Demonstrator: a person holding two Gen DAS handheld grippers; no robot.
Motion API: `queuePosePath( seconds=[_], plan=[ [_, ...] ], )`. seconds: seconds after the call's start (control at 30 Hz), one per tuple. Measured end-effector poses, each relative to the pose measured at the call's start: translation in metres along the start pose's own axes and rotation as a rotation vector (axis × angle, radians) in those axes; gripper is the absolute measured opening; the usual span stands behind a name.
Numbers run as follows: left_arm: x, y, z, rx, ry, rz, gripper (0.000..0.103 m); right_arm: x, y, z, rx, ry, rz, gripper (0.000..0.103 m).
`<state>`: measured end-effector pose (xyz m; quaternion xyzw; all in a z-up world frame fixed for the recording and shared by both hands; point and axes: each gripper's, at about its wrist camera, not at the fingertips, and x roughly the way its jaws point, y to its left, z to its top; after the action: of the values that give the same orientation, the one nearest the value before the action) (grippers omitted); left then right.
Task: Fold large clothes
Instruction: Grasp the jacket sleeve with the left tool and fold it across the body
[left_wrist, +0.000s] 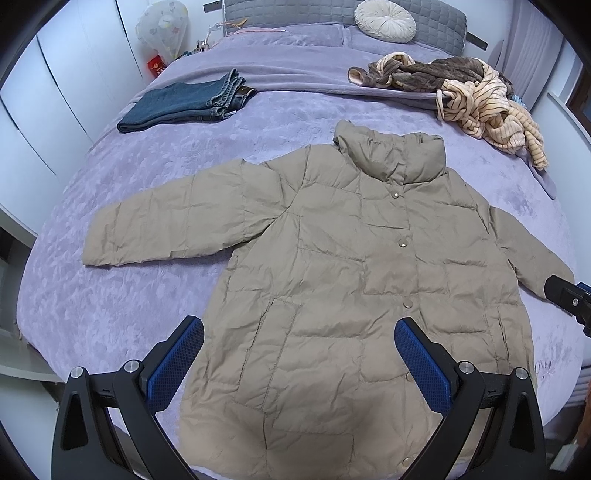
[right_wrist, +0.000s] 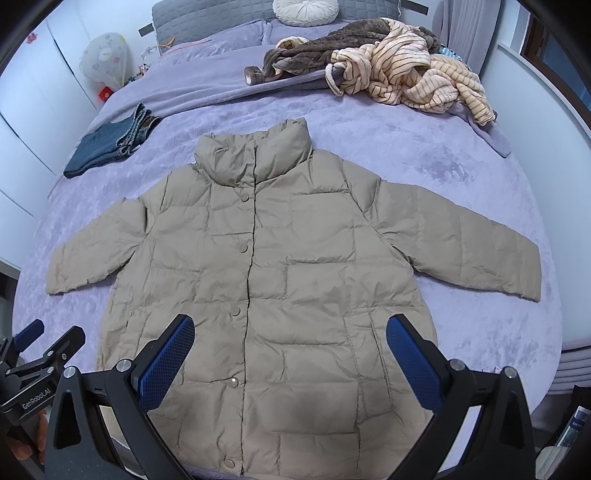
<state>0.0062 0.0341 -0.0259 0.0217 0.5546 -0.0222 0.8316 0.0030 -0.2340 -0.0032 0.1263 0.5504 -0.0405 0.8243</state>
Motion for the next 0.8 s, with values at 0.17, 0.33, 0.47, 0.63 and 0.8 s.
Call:
queuePosePath(
  seconds=[0.17,0.33,0.47,0.63,0.8],
  plan=[
    [0.015,0.016,-0.001,-0.014,0.025,-0.012,0.103,0.016,0.01,0.002,0.029,0.048,0.028,0.103],
    [0.044,0.052,0.005,-0.087,0.045,-0.056,0.103,0.039,0.021,0.005,0.064,0.024,0.072,0.103],
    [0.078,0.102,0.009,-0.204,0.055,-0.146,0.103,0.062,0.045,0.009,0.036,0.034,0.17,0.103],
    [0.132,0.182,0.009,-0.415,0.027,-0.264,0.103,0.094,0.1,0.008,-0.053,0.066,0.277,0.103],
    [0.2,0.252,0.005,-0.634,0.018,-0.417,0.103,0.142,0.154,-0.004,-0.139,0.211,0.286,0.103]
  ],
)
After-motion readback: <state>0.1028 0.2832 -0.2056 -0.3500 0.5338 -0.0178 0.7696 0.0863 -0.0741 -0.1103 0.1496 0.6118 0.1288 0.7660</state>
